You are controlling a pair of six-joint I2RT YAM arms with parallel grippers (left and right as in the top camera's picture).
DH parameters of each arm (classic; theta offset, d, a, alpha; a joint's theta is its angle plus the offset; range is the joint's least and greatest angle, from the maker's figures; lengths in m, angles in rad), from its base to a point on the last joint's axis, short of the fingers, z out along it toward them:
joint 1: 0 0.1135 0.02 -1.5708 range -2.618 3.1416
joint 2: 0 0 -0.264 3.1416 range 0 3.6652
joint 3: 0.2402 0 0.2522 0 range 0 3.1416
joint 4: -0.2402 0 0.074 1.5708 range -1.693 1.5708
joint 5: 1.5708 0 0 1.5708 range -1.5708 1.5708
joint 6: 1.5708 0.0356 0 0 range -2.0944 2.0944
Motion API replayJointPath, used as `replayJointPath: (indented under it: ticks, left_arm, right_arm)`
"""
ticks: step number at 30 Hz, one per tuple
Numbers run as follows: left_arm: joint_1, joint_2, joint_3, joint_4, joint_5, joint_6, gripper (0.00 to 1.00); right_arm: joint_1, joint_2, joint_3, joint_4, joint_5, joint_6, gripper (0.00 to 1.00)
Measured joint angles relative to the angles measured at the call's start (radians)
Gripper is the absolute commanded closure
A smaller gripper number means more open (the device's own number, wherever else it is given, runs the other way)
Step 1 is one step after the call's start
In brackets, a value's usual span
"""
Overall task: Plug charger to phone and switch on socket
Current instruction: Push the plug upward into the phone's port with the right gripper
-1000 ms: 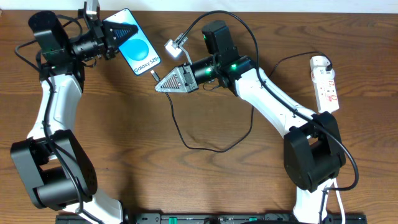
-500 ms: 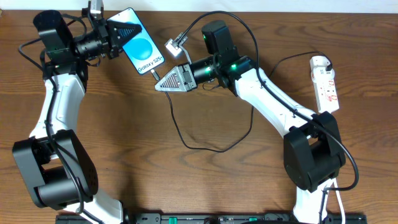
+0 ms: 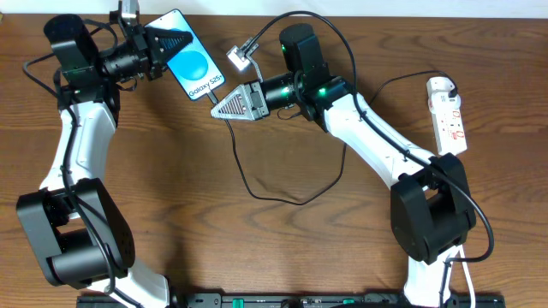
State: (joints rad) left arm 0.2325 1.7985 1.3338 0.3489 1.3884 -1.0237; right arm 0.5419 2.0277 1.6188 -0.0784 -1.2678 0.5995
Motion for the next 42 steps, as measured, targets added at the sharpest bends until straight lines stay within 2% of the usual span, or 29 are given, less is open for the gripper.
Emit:
replayJointPath:
  ticks: [42]
  left_arm:
    - [-0.006,0.000,0.000,-0.001,-0.010,0.003,0.93]
  right_arm:
    - [-0.013,0.000,0.000,-0.092,0.005,0.003,0.99]
